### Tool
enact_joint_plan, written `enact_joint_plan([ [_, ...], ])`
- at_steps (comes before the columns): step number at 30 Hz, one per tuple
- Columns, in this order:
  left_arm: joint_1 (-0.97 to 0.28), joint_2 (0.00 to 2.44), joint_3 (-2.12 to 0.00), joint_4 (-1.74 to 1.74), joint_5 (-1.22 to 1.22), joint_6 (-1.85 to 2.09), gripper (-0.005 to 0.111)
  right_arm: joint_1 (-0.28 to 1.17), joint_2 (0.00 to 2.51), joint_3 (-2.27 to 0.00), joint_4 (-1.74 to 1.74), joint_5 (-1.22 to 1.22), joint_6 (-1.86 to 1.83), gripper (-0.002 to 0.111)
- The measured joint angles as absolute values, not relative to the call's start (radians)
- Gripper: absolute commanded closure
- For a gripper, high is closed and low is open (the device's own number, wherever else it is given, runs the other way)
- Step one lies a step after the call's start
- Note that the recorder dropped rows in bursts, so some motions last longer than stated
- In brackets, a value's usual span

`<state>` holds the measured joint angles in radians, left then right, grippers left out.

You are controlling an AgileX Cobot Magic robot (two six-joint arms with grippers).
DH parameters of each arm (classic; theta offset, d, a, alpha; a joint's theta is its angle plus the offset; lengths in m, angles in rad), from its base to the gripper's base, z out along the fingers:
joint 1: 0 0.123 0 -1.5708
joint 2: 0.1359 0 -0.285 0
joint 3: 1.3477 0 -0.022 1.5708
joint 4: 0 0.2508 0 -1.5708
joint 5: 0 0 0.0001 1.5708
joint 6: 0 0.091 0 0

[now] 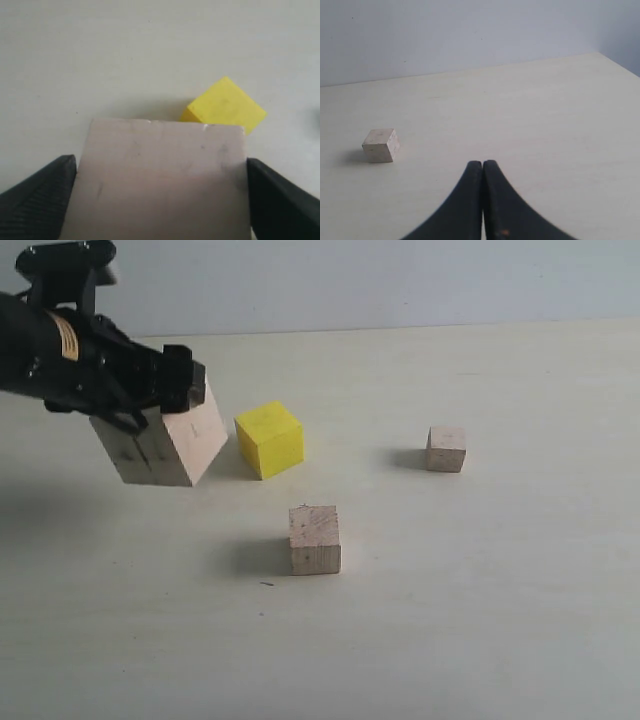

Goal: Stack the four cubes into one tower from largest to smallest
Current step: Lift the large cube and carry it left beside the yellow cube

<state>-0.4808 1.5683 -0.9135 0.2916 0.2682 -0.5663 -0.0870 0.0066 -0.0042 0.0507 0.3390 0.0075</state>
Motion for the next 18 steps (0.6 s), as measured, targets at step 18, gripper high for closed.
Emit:
enact_joint_plan([
  [18, -0.481, 1.642, -0.766, 0.304, 0.023, -0.580, 0.107, -0.087, 0.007, -0.004, 0.051, 0.339, 0.008, 0.108],
])
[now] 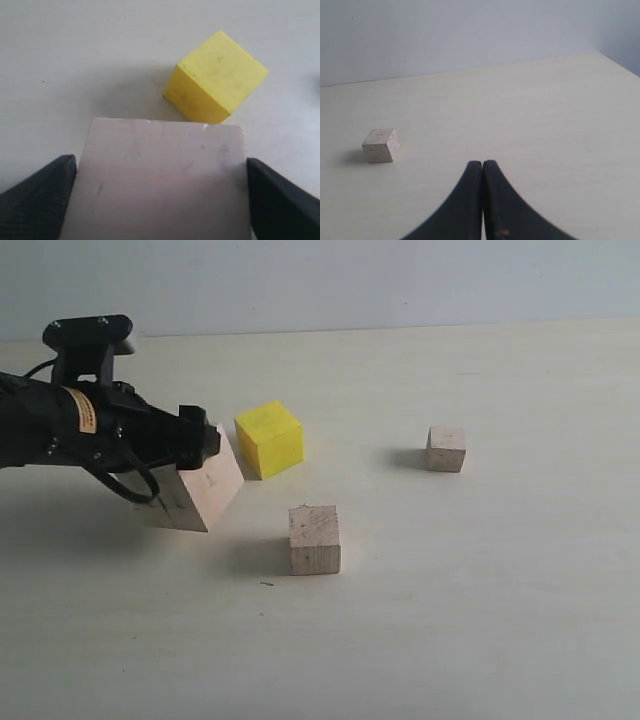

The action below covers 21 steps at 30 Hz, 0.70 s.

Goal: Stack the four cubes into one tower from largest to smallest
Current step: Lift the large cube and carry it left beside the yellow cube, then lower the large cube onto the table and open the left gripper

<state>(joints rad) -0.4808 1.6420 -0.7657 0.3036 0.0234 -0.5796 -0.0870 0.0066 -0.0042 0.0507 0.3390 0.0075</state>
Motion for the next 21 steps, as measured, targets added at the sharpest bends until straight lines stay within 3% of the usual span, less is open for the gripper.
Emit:
enact_joint_plan([
  [11, -0.494, 1.763, -0.768, 0.312, -0.122, -0.515, 0.107, -0.087, 0.007, -0.004, 0.053, 0.339, 0.008, 0.108],
  [21, -0.547, 1.775, -0.789, 0.297, -0.110, -0.506, 0.107, -0.087, 0.007, -0.004, 0.053, 0.339, 0.008, 0.108],
])
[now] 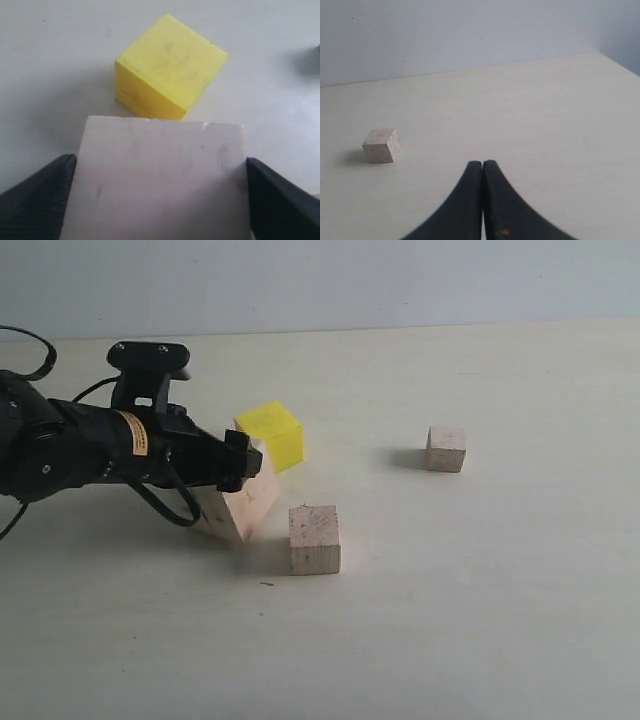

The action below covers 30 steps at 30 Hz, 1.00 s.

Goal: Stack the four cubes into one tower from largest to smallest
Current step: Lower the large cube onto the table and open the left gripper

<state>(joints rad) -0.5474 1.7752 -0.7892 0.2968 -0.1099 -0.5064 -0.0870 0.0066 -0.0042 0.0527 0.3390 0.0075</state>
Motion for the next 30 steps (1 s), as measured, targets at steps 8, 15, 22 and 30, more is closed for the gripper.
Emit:
enact_joint_plan([
  [8, -0.558, 1.784, -0.823, 0.295, -0.041, -0.482, 0.107, -0.087, 0.007, -0.004, 0.053, 0.339, 0.008, 0.108],
  [15, -0.565, 1.846, -0.836, 0.298, -0.113, -0.419, 0.107, -0.087, 0.007, -0.004, 0.053, 0.339, 0.008, 0.108],
  [22, -0.573, 1.868, -0.840, 0.294, -0.157, -0.386, 0.107, -0.087, 0.007, -0.004, 0.053, 0.339, 0.008, 0.108],
  [30, -0.575, 1.868, -0.849, 0.299, -0.127, -0.441, 0.107, -0.087, 0.007, -0.004, 0.053, 0.339, 0.008, 0.108],
])
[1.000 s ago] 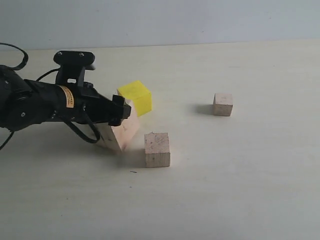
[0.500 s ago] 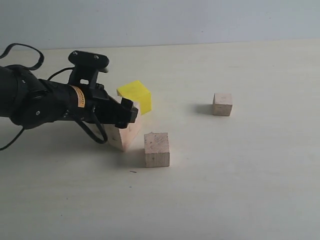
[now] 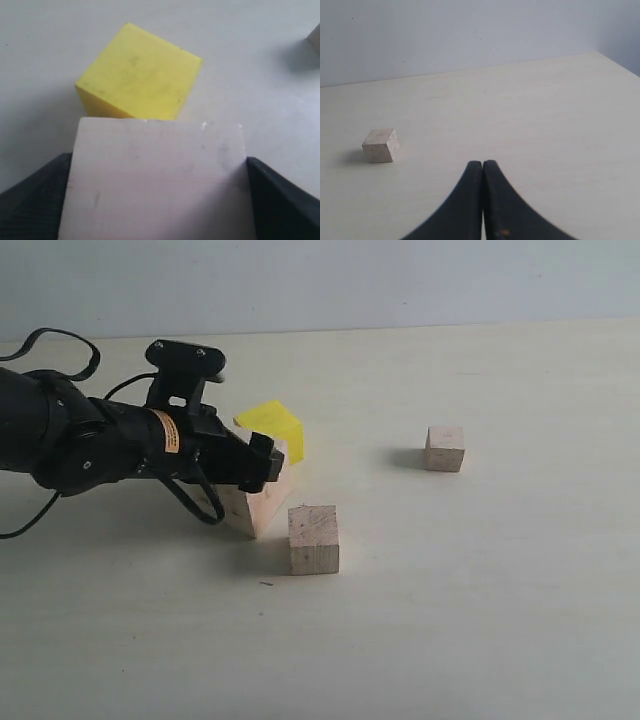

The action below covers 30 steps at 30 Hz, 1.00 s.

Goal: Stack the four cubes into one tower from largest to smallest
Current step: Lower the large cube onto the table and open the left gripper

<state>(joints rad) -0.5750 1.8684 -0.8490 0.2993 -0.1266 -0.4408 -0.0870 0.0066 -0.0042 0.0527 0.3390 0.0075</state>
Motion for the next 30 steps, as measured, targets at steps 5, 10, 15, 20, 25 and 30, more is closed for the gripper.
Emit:
enact_joint_plan([
  [5, -0.576, 1.866, -0.855, 0.308, -0.076, -0.553, 0.107, -0.087, 0.007, -0.004, 0.053, 0.339, 0.008, 0.108],
  [10, -0.591, 1.861, -0.861, 0.318, -0.020, -0.701, 0.107, -0.087, 0.007, -0.004, 0.053, 0.339, 0.008, 0.108],
  [15, -0.599, 1.849, -0.866, 0.335, 0.031, -0.836, 0.107, -0.087, 0.007, -0.004, 0.053, 0.339, 0.008, 0.108],
  [20, -0.602, 1.840, -0.866, 0.431, 0.060, -0.975, 0.107, -0.087, 0.007, -0.004, 0.053, 0.339, 0.008, 0.108],
  [25, -0.606, 1.838, -0.868, 0.502, 0.077, -1.048, 0.107, -0.087, 0.007, -0.004, 0.053, 0.339, 0.008, 0.108],
  [30, -0.608, 1.838, -0.868, 0.512, 0.087, -1.055, 0.090, -0.087, 0.007, -0.004, 0.053, 0.339, 0.008, 0.108],
])
